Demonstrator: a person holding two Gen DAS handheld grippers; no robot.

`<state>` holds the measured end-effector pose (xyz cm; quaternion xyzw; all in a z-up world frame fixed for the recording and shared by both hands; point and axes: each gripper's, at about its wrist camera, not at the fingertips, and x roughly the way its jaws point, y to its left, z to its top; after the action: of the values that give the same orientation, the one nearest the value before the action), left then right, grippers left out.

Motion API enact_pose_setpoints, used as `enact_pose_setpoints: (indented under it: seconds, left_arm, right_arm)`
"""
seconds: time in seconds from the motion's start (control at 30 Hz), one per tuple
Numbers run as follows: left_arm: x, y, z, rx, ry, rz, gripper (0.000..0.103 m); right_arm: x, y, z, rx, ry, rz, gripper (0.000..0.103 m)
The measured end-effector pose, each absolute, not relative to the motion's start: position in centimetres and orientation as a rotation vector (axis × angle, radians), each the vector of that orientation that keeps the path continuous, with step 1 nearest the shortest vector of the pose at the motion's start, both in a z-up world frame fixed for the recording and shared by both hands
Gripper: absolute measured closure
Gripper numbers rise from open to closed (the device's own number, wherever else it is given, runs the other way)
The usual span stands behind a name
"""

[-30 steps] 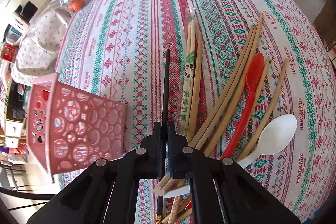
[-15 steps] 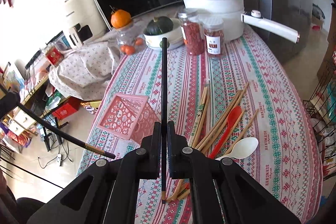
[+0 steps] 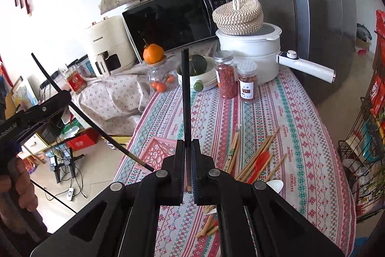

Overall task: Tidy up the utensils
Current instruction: 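Carry the black stick with the left gripper and drop it into the pink basket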

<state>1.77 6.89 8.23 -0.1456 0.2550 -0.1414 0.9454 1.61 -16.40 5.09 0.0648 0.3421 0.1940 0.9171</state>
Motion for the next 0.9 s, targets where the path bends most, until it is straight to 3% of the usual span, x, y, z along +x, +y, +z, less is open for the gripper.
enact_pose_setpoints:
  seconds: [0.53, 0.9]
  left_arm:
    - [8.8, 6.7, 0.8, -0.337, 0.762, -0.185, 0.097]
    - [10.4, 7.7, -0.4, -0.406, 0.808, -0.185, 0.096]
  right_arm:
    - [2.3, -16.8, 9.7, 0.272, 0.587, 0.460, 0.099]
    - [7.5, -12.8, 4.4, 0.273, 0.737, 0.449, 0.099]
